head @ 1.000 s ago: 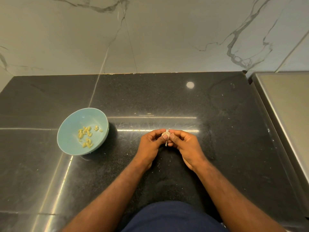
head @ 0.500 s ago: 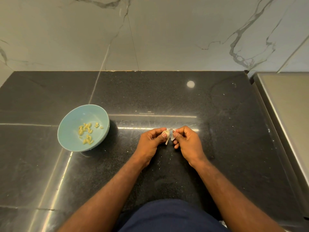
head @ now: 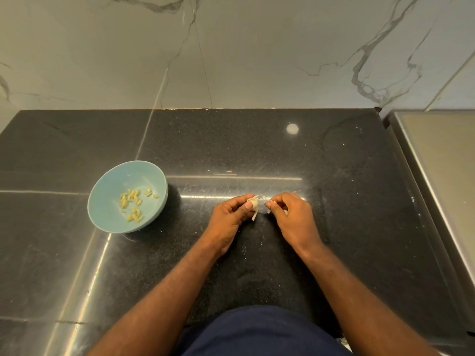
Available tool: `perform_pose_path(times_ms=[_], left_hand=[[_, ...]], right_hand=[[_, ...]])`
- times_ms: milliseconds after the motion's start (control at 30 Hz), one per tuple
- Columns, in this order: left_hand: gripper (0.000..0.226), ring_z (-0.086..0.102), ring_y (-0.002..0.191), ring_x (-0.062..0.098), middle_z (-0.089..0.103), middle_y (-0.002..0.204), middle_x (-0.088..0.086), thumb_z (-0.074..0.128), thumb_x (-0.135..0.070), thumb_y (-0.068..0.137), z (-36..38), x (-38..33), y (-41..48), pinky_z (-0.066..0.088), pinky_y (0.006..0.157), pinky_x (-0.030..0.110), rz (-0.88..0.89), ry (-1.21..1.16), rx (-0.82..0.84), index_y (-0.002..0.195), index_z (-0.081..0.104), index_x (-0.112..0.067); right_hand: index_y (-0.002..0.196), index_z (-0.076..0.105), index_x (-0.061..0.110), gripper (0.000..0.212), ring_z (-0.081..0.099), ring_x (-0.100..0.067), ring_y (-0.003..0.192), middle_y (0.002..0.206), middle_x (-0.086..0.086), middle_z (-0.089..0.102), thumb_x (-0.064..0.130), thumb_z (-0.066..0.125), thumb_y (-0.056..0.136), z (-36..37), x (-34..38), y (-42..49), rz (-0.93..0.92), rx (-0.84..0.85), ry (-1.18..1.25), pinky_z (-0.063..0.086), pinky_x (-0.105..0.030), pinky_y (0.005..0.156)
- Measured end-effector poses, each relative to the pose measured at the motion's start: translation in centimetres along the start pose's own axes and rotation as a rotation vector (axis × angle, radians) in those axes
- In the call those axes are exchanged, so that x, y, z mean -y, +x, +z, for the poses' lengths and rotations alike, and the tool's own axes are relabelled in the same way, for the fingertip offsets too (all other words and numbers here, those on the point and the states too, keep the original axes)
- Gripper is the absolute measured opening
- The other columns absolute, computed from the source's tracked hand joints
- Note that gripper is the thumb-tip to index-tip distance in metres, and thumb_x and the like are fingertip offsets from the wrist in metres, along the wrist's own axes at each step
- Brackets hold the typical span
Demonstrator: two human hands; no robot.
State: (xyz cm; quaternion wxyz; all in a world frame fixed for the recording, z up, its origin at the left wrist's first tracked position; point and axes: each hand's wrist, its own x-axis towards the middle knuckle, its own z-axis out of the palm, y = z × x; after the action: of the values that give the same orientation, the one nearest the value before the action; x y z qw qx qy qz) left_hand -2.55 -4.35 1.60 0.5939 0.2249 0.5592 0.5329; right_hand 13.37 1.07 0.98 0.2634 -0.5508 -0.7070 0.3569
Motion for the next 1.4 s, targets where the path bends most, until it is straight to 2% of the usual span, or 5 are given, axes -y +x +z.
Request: perform_pose_path(times_ms=[167, 300, 667, 1167, 1400], left_hand=[[0.019, 0.071, 0.097, 0.016, 0.076, 0.101, 0.006, 0.058, -0.001, 0.095, 0.3, -0.2, -0.1, 0.057, 0.085, 0.024, -0.026, -0.112, -0.011, 0.107, 0.07, -0.009], [0.024, 0.071, 0.099, 0.023, 0.074, 0.105, 0.014, 0.067, -0.005, 0.087, 1.0, -0.8, -0.6, 0.057, 0.09, 0.032, -0.007, -0.124, -0.023, 0.11, 0.069, -0.001], [0.025, 0.07, 0.095, 0.02, 0.074, 0.106, 0.014, 0.064, -0.001, 0.089, 1.0, -1.7, -1.2, 0.058, 0.082, 0.026, 0.066, -0.032, 0.069, 0.113, 0.069, 0.002], [0.02, 0.071, 0.1, 0.019, 0.075, 0.104, 0.011, 0.067, -0.007, 0.09, 1.8, -2.3, -1.4, 0.057, 0.081, 0.025, 0.1, 0.07, 0.041, 0.109, 0.071, -0.002], [0.027, 0.07, 0.1, 0.018, 0.073, 0.108, 0.013, 0.065, -0.005, 0.089, 1.4, -2.1, -1.3, 0.057, 0.083, 0.026, 0.075, 0.017, 0.053, 0.115, 0.068, 0.002]], right_hand=[[0.126, 0.067, 0.015, 0.033, 0.062, -0.015, 0.109, 0.119, -0.001, 0.069, 0.029, 0.064, 0.097, -0.7, 0.6, -0.4, -0.099, -0.033, -0.128, 0.052, -0.033, 0.095], [0.128, 0.065, 0.021, 0.037, 0.065, -0.006, 0.099, 0.112, 0.01, 0.068, 0.027, 0.071, 0.092, -1.3, 1.7, -0.6, 0.005, 0.116, 0.167, 0.057, -0.028, 0.086], [0.115, 0.071, 0.024, 0.023, 0.07, -0.022, 0.1, 0.11, 0.003, 0.075, 0.015, 0.064, 0.096, -1.0, 1.7, -1.0, 0.147, 0.22, 0.663, 0.058, -0.035, 0.083], [0.111, 0.069, 0.023, 0.028, 0.071, -0.016, 0.098, 0.102, 0.001, 0.075, 0.007, 0.074, 0.087, -0.9, 1.8, -1.5, 0.083, 0.112, 0.581, 0.059, -0.043, 0.089], [0.111, 0.071, 0.016, 0.019, 0.072, -0.016, 0.098, 0.103, 0.0, 0.075, 0.014, 0.069, 0.092, -1.4, 1.8, -1.3, 0.098, 0.134, 0.626, 0.059, -0.035, 0.086]])
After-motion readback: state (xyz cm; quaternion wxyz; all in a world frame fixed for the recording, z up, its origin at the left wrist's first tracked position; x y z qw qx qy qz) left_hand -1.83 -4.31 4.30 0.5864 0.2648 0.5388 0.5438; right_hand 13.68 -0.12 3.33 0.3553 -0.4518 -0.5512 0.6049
